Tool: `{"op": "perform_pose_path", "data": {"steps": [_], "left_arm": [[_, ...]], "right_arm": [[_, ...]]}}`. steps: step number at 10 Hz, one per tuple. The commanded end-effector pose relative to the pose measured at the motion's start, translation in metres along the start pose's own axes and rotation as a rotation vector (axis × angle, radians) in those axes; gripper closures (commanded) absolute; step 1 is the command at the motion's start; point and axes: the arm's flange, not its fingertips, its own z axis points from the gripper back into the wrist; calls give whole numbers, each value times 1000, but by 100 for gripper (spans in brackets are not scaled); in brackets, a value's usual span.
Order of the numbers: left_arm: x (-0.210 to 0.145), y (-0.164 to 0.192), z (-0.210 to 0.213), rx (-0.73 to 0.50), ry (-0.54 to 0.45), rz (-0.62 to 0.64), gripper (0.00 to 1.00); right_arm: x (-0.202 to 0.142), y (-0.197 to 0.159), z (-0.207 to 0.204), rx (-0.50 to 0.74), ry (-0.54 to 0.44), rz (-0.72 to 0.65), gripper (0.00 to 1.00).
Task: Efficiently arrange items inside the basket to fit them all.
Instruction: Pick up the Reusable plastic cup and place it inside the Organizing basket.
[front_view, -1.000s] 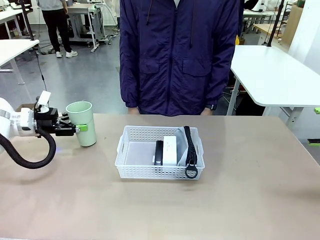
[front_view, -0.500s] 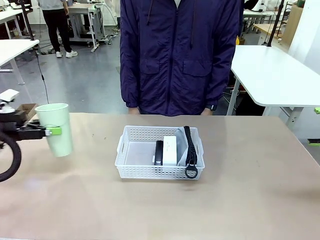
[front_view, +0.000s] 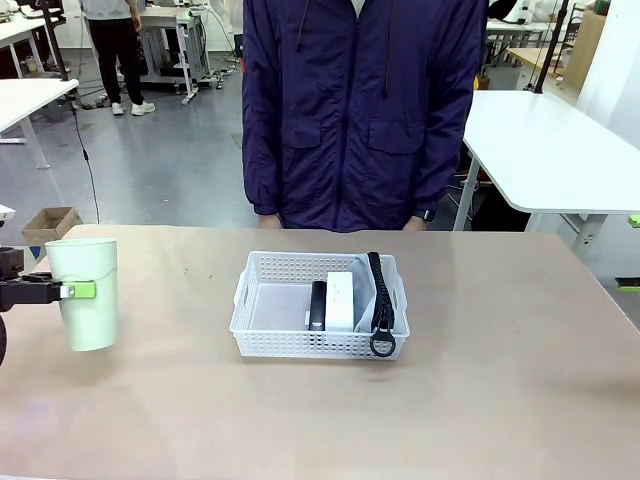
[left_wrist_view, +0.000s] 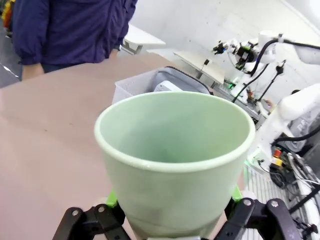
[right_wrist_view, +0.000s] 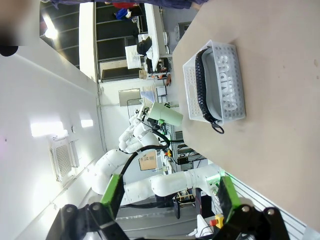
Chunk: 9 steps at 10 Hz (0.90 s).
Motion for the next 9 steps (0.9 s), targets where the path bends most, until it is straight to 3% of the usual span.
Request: {"op": "perform_pose_path", "data": {"steps": [1, 4, 5, 7, 9], "left_arm": [[4, 0, 1, 9, -19, -24, 100], [4, 0, 1, 9, -19, -24, 100], [1, 1, 1, 2, -1, -6, 12], [30, -57, -10, 217, 154, 8, 12], [70, -127, -40, 260, 265, -39, 12]], "right_arm": [[-1, 4, 1, 10, -2, -6, 0], [-1, 4, 1, 10, -2, -6, 0], [-1, 4, 1, 10, -2, -6, 0], [-1, 4, 1, 10, -2, -6, 0], [-1, 4, 1, 10, -2, -6, 0]]}}
